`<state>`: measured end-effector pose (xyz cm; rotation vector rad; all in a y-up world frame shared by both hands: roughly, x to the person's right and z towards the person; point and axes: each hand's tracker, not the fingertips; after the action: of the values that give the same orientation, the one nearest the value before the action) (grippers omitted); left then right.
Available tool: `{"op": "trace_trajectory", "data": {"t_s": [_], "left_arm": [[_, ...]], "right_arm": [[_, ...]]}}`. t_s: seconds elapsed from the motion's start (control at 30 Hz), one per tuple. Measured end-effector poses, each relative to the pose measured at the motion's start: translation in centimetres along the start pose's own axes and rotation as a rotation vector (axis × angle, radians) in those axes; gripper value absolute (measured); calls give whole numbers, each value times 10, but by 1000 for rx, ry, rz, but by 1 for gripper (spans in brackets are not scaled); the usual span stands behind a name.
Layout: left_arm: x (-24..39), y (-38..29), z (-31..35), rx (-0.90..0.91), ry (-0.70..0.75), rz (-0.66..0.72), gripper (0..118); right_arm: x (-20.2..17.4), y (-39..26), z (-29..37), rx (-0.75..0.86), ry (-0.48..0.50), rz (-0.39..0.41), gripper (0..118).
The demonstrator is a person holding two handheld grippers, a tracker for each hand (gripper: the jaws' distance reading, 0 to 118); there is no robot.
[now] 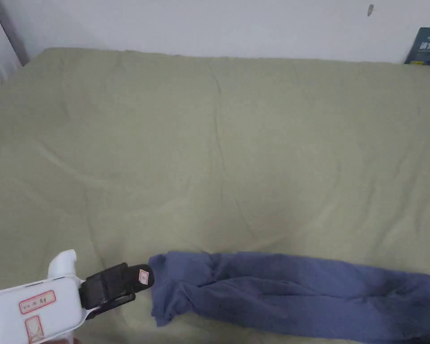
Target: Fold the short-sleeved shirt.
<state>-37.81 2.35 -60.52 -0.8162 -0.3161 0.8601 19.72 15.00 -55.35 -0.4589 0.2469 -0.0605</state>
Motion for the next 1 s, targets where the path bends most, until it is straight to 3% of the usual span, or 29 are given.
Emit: {"op": "trace_trajectory", "data": {"t_s": [0.03,0.13,0.2,0.23,0.27,0.3,0.37,0.43,0.53,0.57,0.6,0.63,0.67,0.7,0.73,0.8,0.93,1.0], "left_arm": [[-19,-2,-9,-113,-81,109,118],[-63,-3,-35,-188,-153,212,118],[-51,5,-62,-240,-158,301,118],[-54,4,-69,-262,-269,343,118],[-47,7,-74,-263,-375,349,118],[-87,24,-81,-271,-397,339,118],[-81,28,-103,-300,-366,283,118],[-61,5,-122,-337,-430,255,118],[-50,-6,-138,-282,-445,204,118],[-42,4,-138,-243,-376,173,115],[-40,5,-138,-223,-293,162,86],[-37,4,-143,-203,-141,159,24],[-42,-3,-143,-190,-9,167,7],[-53,-6,-138,-207,-6,153,7],[-40,-8,-129,-231,-157,204,7],[-28,-7,-120,-174,-26,152,7],[-11,19,-94,-2,-2,162,7],[-13,37,-78,57,85,123,7]], "right_arm": [[0,0,0,-6,-1,-2,0],[-4,-2,-3,-33,-5,2,0],[-9,-2,-5,-49,-7,4,0],[-10,0,-6,-52,-9,4,0],[-10,1,-6,-56,-9,4,0],[-11,3,-7,-59,-7,3,0],[-20,7,-12,-68,-5,4,0],[-23,9,-18,-76,7,0,0],[-33,11,-26,-89,33,-6,0],[-34,11,-28,-97,49,-17,0],[-35,10,-28,-99,60,-22,0],[-37,9,-28,-98,67,-17,0],[-40,9,-28,-96,74,-7,0],[-41,9,-28,-96,80,3,0],[-44,8,-27,-97,86,15,0],[-46,8,-27,-96,89,38,0],[-42,9,-22,-84,90,61,0],[-41,9,-19,-75,85,69,0]]}}
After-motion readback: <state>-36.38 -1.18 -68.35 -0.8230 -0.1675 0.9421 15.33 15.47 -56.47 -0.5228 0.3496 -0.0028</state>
